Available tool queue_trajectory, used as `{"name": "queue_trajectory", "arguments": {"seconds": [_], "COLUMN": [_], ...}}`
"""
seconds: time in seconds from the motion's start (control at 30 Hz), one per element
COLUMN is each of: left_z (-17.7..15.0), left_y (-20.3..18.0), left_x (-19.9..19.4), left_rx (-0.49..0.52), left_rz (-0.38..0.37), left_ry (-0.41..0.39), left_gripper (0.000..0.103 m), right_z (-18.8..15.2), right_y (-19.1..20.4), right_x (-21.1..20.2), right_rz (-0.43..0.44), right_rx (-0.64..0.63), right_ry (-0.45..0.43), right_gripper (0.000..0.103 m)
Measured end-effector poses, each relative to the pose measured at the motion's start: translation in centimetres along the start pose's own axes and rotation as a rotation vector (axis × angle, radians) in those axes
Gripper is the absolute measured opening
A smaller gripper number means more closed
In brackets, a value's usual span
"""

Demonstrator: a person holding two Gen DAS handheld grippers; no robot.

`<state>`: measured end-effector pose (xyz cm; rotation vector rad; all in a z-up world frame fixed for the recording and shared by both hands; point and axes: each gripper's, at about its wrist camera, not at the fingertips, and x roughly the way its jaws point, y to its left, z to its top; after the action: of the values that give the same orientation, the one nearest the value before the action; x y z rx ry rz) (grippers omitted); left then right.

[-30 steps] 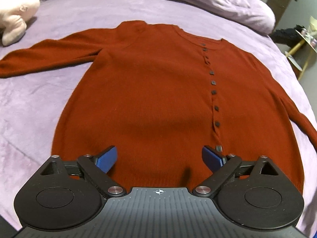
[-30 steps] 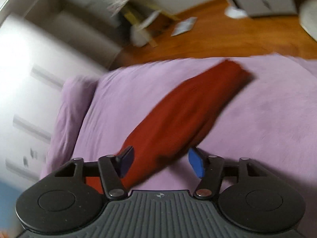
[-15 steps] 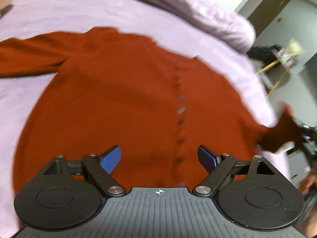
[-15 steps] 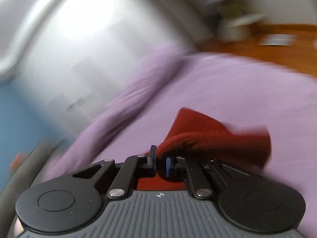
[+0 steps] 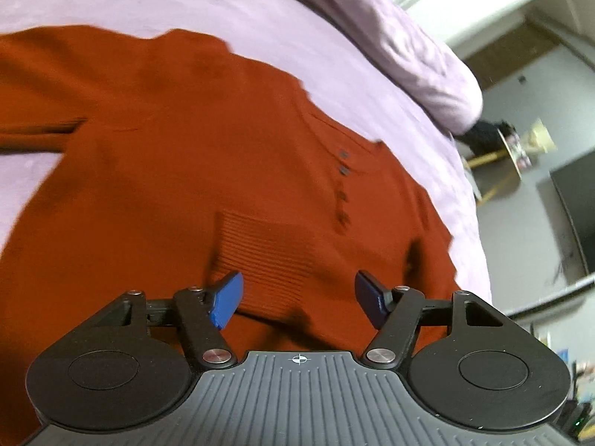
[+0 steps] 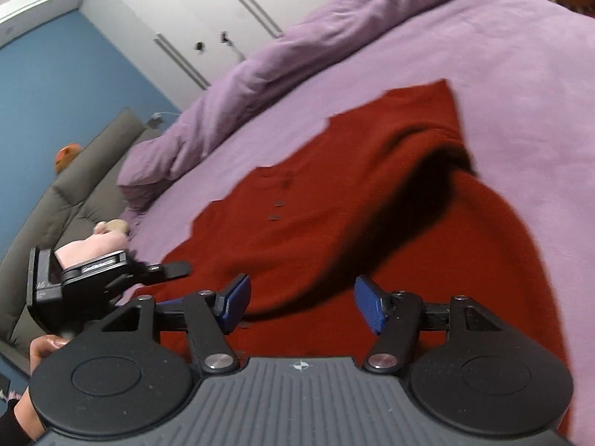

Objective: Fold small clothes
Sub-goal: 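Carry the held sleeve across the cardigan body and open the right tool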

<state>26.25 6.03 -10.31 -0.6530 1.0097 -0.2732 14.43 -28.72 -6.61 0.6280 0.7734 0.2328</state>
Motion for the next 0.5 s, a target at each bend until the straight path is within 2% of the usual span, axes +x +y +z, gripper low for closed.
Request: {"name": "queue_trajectory", "arguments": {"seconds": [0.1, 0.23, 0.3, 0.4, 0.47, 0.5], "left_z": [0.6, 1.0, 1.3, 2.0, 2.2, 2.4], "left_y": [1.6, 3.0, 2.8, 2.0, 1.4, 1.2], "left_x": [-0.2, 0.7, 1.6, 2.6, 3.0, 3.5], "left_rx": [-0.015, -0.052, -0.037, -0.003, 0.016, 0.025], "left_rz": [0.049, 0.031, 0.014, -0.001, -0.026, -0.042], "left_ry": [-0.006, 0.027, 0.047, 0.053, 0.052, 0.067], "left_gripper": [0.071, 0.068, 0.067, 0.052, 0.036, 0.021], "right_z": [1.0, 1.2, 1.3, 1.5, 1.8, 2.1], "right_y": [-1.6, -2.4, -2.5, -2.9, -3.2, -3.4], "right_x": [0.6, 0.9, 1.2, 1.5, 1.6, 1.8], "right_rz": [-0.012, -0.012, -0.023, -0.076, -0.117, -0.115], "right_rx": [0.035, 0.061, 0.075, 0.094, 0.099, 0.111], "right_ry": [-0.015, -0.034, -0.041, -0.074, -0.094, -0.099], "right_gripper": [0.062, 0.062, 0.063, 0.063, 0.063, 0.063]}}
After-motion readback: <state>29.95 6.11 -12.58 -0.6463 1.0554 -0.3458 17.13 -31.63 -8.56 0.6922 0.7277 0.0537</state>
